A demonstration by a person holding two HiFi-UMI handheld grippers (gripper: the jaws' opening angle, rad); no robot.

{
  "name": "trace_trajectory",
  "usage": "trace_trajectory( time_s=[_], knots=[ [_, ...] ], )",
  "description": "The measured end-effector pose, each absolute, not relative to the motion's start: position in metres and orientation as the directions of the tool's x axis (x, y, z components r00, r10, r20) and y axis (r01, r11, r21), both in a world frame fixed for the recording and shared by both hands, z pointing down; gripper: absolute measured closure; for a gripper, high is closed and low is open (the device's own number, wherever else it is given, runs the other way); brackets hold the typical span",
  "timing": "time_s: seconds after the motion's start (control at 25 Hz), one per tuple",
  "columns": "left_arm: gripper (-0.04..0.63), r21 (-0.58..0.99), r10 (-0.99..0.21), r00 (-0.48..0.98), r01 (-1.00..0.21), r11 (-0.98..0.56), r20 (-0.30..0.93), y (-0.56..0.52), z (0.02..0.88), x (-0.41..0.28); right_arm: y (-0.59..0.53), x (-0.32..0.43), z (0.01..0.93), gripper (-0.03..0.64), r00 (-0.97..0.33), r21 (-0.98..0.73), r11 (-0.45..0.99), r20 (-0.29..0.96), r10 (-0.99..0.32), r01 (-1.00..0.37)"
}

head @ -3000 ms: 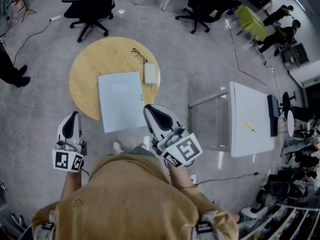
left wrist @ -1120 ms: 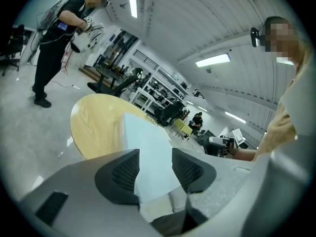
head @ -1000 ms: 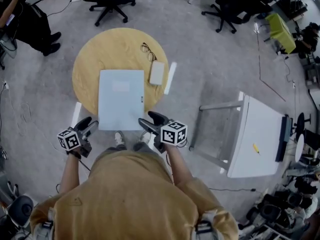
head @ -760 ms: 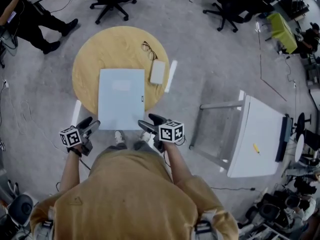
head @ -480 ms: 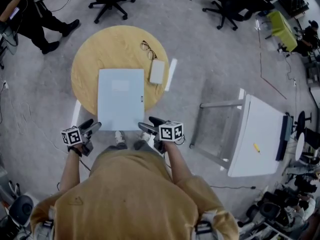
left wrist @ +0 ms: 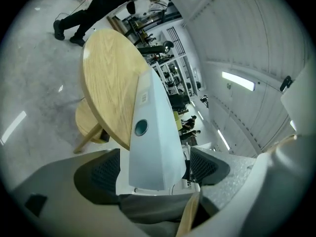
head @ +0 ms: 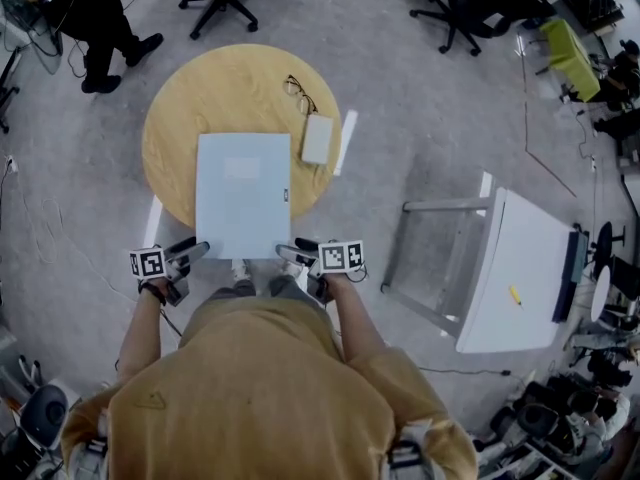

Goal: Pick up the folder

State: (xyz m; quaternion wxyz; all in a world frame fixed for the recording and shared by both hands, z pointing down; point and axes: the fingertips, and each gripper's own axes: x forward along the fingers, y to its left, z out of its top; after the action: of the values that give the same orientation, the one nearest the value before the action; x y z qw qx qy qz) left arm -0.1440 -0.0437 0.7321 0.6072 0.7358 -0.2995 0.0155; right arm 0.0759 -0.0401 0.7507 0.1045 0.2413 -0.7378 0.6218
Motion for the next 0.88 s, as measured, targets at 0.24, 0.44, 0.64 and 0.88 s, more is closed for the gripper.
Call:
trace_trajectory(
  time_s=[0.24,0.44,0.64,0.88],
  knots=[
    [0.166,0.891,-0.389,0.828,-0.453,-0.04,0.404,-0.041,0.747,-0.143,-0.036,0.065,0.76,0.245,-0.884,-0.899,0.03,0.423,-0.199,-0.437],
    [0.166,0.898,-0.388,0.834,-0.438,-0.033,0.392,-0.041,0.749,-0.137,-0.04,0.054,0.761,0.245,-0.901,-0.917,0.02,0.386,-0.196,-0.397],
    [0.166,0.887,-0.383,0.818,-0.461,0.007,0.428,-0.043,0.755,-0.135,-0.042,0.05,0.764,0.245,-0.917,-0.933,0.003,0.354,-0.184,-0.361],
    [0.166,0.951,-0.377,0.876,-0.303,0.058,0.302,-0.045,0.74,-0.106,-0.044,0.047,0.761,0.245,-0.936,-0.953,-0.016,0.301,-0.183,-0.303]
  ],
)
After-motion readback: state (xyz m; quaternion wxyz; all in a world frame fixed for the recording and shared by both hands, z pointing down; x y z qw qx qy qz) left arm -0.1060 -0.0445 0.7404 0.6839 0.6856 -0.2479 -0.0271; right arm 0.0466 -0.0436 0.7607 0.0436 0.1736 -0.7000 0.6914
